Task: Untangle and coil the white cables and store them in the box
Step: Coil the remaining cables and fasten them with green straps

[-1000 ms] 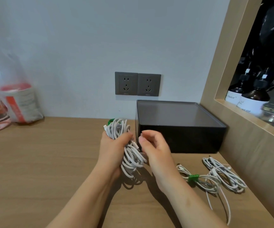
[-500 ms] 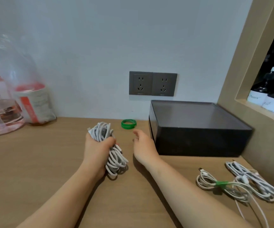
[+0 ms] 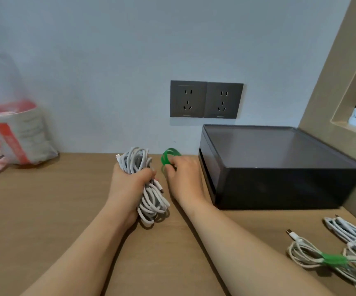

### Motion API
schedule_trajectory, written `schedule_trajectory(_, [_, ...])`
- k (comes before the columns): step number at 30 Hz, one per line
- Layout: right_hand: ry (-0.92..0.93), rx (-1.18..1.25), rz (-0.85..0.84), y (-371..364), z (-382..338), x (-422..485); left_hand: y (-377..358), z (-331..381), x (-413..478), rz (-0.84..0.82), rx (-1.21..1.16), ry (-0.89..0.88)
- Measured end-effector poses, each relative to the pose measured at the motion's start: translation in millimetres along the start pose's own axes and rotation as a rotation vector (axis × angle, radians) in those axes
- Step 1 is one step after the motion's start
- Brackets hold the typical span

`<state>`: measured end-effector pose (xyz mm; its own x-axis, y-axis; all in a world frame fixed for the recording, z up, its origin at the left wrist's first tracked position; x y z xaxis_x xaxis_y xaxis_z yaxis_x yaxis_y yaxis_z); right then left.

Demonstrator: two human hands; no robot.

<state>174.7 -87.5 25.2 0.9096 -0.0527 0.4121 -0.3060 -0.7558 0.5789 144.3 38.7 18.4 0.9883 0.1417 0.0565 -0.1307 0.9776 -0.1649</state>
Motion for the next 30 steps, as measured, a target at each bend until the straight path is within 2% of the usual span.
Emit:
schedule_trajectory(2, [0.015, 0.153, -0.02, 15, -12, -32, -2, 3, -13, -0.012, -0.021, 0.019])
schedule_trajectory(6, [0.076, 0.263, 0.027, 65, -22, -98, -24, 2, -53, -0.106, -0.103, 0.156])
schedule_trajectory(8, [0.101, 0.221, 0.055, 94, -14, -122, -44, 0, -80, -0.189, -0.104, 0.204])
schedule_trajectory(12, [0.186, -0.022, 0.089, 139, 9, -146, -86, -5, -123, -0.366, -0.219, 0.35])
schedule_trajectory(15, [0.188, -0.035, 0.033, 146, 14, -147, -104, -9, -134, -0.353, -0.277, 0.426])
schedule_trajectory(18, [0.162, 0.044, -0.027, 144, 13, -146, -111, -12, -133, -0.303, -0.245, 0.424])
schedule_trajectory(20, [0.096, 0.19, -0.021, 148, 16, -141, -108, -10, -129, -0.276, -0.255, 0.385])
schedule_trajectory(22, [-0.058, 0.456, 0.05, 156, 25, -134, -99, -12, -122, -0.241, -0.253, 0.382])
schedule_trajectory(24, [-0.226, 0.807, 0.129, 162, 36, -128, -87, -15, -114, -0.207, -0.264, 0.404])
schedule_trajectory(27, [-0.423, 1.375, 0.157, 166, 47, -122, -74, -17, -107, -0.179, -0.264, 0.412])
schedule_trajectory(30, [-0.52, 1.59, 0.178, 170, 52, -122, -78, -13, -107, -0.27, -0.192, 0.413])
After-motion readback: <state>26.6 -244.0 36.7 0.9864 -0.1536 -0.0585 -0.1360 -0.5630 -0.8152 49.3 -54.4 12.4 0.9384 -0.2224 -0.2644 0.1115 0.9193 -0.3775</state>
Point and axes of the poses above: each hand's wrist, its own x-axis towards the middle knuckle, its own y-axis out of the back of the hand, z = x × y, the point moved 7 cm from there along x, towards the middle knuckle, and after that the axes turned 8 degrees about x, right-handed, at the moved point
